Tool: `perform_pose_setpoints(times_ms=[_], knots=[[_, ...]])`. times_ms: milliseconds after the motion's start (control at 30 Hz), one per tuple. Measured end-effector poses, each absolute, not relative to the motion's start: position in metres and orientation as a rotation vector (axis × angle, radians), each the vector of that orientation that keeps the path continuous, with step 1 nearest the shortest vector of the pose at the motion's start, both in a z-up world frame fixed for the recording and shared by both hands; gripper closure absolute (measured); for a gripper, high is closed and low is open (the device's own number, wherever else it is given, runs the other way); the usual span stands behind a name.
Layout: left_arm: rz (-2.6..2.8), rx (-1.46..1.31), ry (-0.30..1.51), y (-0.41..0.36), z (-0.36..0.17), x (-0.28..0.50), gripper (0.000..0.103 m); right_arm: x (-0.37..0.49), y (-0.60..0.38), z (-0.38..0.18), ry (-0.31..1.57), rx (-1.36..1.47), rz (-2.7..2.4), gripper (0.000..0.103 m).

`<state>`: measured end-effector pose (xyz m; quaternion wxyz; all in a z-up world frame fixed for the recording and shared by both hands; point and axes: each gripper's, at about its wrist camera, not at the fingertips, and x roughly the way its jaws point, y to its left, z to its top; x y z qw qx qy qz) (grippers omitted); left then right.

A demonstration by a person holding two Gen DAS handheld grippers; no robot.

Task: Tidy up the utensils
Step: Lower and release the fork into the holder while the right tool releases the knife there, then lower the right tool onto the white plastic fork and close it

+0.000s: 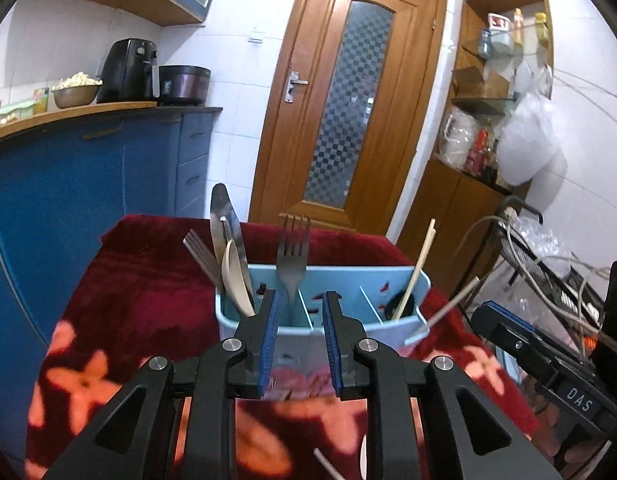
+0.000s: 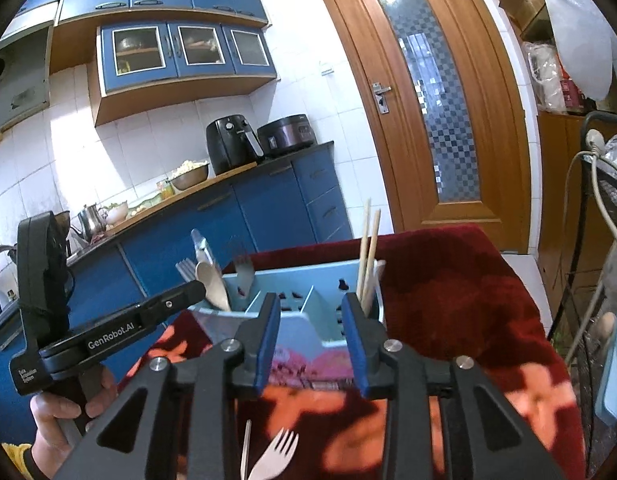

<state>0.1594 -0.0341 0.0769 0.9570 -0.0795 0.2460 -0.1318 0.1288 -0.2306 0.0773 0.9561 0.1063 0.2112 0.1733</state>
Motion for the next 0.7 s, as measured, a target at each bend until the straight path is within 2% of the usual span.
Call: perform_pose_setpoints(times_ms=[433,700], knots=[[-0.239,-0.087,0.608,-0.030,0.064,0.106,0.081,0.086,-0.224,0.062,0.531,0.204,0.327,0.068],[-0.188,-0.100,0.705,-0.019,0.039,0.091,0.081,0.073,-0.225,0.048,0.592,0.243,0.333,0.068]])
